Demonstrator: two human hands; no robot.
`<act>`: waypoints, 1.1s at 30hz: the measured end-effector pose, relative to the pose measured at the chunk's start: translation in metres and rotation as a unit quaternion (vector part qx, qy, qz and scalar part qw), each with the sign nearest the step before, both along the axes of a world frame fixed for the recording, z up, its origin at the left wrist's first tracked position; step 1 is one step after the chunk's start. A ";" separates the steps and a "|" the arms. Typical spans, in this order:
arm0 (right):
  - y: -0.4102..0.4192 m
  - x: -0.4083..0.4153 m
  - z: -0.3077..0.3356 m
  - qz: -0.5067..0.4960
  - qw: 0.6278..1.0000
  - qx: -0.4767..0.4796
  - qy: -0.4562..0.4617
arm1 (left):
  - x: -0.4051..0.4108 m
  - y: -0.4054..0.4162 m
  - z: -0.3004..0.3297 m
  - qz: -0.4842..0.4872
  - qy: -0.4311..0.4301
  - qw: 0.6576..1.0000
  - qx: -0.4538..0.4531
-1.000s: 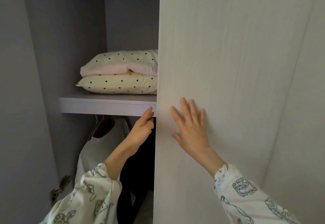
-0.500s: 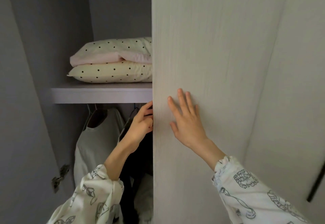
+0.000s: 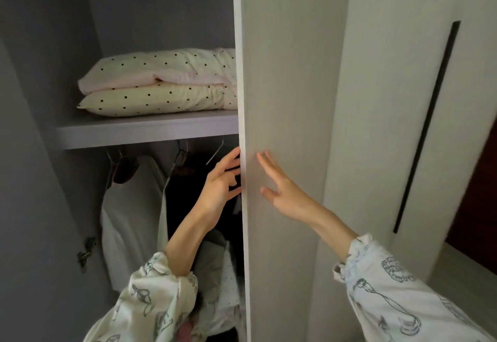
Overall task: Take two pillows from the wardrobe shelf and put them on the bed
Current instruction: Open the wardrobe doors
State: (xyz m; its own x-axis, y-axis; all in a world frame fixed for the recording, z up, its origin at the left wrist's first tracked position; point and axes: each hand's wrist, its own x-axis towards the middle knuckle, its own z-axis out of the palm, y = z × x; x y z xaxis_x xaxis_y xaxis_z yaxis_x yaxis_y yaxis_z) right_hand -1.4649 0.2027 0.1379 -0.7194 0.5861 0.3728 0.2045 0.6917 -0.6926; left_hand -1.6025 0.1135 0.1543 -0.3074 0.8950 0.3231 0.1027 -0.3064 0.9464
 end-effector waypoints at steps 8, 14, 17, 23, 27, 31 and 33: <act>-0.027 0.059 0.015 -0.016 0.999 -0.043 -0.001 | 0.059 -0.019 0.006 -0.032 -0.013 0.999 -0.004; -0.028 0.119 0.019 0.017 0.990 -0.138 0.025 | 0.111 -0.019 -0.001 -0.028 0.008 1.000 0.001; -0.026 0.148 0.018 0.022 0.988 -0.151 0.023 | 0.144 -0.017 -0.002 -0.018 0.007 1.000 0.001; -0.022 0.204 0.019 0.010 0.977 -0.204 0.060 | 0.202 -0.009 0.001 -0.049 0.005 0.999 0.006; -0.022 0.239 0.023 -0.035 0.975 -0.203 0.081 | 0.238 0.002 0.004 -0.080 0.023 0.997 -0.008; -0.016 0.272 0.028 -0.074 0.979 -0.176 0.065 | 0.271 0.015 0.010 -0.104 0.060 0.992 -0.034; -0.013 0.285 0.031 -0.082 0.982 -0.160 0.057 | 0.284 0.022 0.012 -0.116 0.073 0.990 -0.042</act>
